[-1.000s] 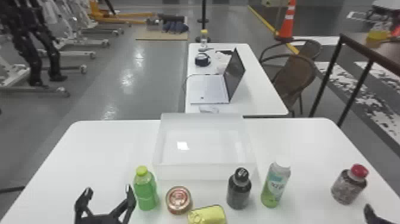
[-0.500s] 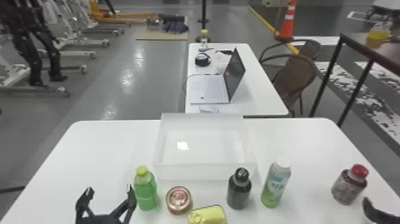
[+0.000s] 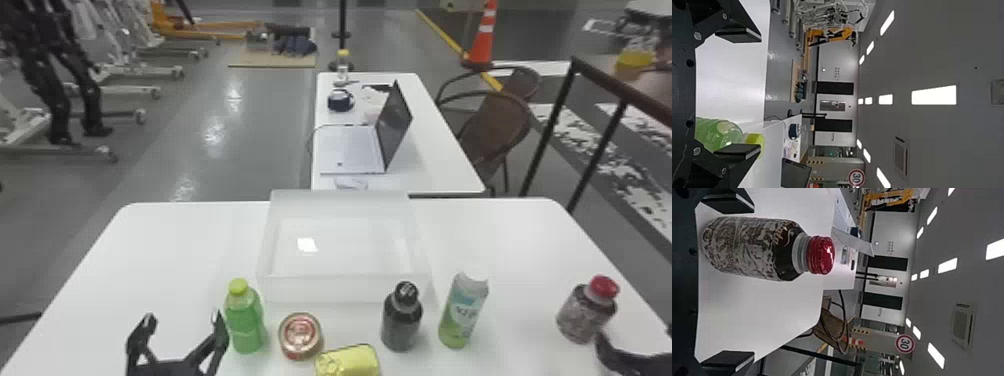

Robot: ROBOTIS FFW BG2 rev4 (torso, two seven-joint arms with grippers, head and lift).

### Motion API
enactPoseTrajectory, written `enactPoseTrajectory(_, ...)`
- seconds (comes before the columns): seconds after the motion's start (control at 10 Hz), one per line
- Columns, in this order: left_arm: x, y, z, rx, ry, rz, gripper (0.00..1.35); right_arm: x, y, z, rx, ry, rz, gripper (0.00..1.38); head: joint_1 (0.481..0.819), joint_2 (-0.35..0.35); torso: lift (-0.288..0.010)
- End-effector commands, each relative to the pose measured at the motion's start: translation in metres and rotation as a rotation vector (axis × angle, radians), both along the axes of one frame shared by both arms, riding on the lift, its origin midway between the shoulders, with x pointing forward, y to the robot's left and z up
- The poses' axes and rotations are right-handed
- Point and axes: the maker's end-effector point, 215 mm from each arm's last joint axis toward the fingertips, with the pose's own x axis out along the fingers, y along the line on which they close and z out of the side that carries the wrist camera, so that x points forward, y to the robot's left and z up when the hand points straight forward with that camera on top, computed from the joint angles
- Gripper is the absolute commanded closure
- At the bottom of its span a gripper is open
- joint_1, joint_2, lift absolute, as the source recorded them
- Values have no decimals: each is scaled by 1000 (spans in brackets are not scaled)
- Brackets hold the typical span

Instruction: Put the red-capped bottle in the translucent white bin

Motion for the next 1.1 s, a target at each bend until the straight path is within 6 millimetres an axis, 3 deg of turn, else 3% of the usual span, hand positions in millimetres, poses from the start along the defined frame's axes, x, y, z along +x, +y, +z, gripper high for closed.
enactPoseTrajectory(0.0,0,-1,1,-3,-3,-1,298,5,-1,0,-3,3,0,-2,549,0,-100)
enactPoseTrajectory(0.5,1,-3,2,2,-14,-6,298,-3,-14,-7,53,3,-6,-2,549,0,-100)
enactPoseTrajectory(0.8,2,-3,2,3,-17,-8,298,2,-2,-12,99,7,40,306,549,0,-100)
enactPoseTrajectory(1.0,1,-3,1,3,-17,-8,300,10,-1,-6,92,7,57,351,549,0,-100)
